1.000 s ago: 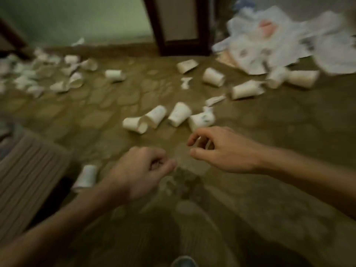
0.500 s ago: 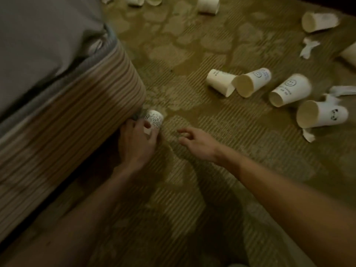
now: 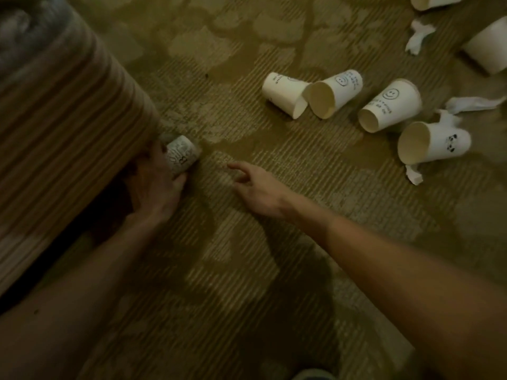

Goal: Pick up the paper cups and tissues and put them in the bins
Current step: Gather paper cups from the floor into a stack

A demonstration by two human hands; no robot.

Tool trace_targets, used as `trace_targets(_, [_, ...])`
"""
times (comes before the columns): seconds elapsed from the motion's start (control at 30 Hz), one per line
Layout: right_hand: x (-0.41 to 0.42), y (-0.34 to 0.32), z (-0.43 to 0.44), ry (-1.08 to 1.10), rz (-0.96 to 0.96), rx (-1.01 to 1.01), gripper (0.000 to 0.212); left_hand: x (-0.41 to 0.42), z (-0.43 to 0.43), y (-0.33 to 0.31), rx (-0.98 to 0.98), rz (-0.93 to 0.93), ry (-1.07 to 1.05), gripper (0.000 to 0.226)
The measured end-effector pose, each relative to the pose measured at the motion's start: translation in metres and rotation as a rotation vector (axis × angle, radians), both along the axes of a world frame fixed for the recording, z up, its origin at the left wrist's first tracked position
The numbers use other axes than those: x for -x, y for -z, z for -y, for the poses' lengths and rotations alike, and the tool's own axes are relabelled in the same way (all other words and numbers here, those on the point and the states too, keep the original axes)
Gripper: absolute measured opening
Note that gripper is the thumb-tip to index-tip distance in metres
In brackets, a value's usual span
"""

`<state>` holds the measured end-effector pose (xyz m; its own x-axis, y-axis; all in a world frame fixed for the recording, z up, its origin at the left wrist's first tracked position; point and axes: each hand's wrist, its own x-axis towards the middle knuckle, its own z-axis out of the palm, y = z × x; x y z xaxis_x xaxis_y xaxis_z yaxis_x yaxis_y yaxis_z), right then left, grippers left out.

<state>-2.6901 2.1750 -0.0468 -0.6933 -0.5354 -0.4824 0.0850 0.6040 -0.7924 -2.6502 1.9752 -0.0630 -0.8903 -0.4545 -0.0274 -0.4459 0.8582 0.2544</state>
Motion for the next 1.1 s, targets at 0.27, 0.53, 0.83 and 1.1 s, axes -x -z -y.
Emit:
trace_targets(0.27, [0.005, 0.001, -0.033, 0.013, -0.25, -0.077, 0.083, 0.014, -0.052, -0.02, -0.179, 0.122, 0.49, 0.07])
trace_targets(0.53, [0.019, -0.002, -0.057, -0.163, -0.416, -0.295, 0.081, 0.034, -0.088, -0.034, -0.261, 0.161, 0.789, 0.077])
trace_targets(0.83, [0.057, 0.016, -0.118, 0.338, -0.318, -0.251, 0.064, 0.117, -0.111, -0.045, -0.208, -0.079, 0.817, 0.096])
trace_targets(1.1, [0.067, 0.033, -0.131, 0.483, -0.057, -0.112, 0.058, 0.179, -0.132, -0.009, 0.264, 0.219, 0.779, 0.121])
